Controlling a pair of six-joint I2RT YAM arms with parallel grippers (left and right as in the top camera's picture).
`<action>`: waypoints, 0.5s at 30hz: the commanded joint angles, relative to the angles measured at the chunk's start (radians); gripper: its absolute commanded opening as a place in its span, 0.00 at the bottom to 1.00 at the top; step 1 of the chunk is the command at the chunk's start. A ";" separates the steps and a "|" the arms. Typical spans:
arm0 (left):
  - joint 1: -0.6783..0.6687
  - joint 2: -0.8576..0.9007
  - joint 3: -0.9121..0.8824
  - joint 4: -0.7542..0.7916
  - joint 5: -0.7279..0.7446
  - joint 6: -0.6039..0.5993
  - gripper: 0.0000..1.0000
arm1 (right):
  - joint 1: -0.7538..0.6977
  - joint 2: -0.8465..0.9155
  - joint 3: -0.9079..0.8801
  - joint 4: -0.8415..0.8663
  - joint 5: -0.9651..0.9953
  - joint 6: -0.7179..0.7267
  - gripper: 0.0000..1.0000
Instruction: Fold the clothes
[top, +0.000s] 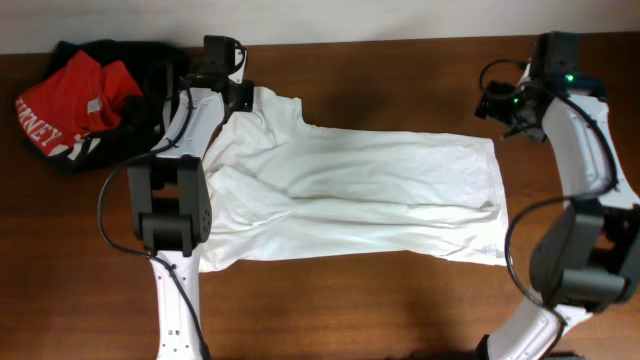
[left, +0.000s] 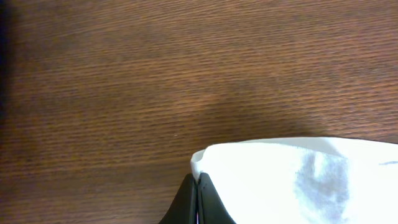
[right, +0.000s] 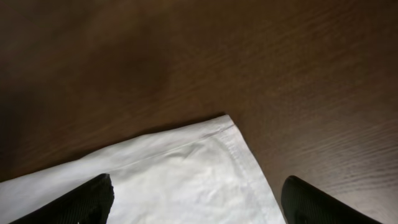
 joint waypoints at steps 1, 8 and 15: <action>0.008 0.005 0.013 -0.002 -0.015 0.004 0.01 | 0.007 0.109 0.013 0.013 0.016 0.002 0.90; 0.008 0.005 0.013 -0.003 -0.014 0.004 0.00 | 0.007 0.208 0.013 0.052 0.016 0.005 0.88; 0.008 0.005 0.013 -0.024 -0.012 0.004 0.01 | 0.007 0.235 0.013 0.114 0.064 0.067 0.72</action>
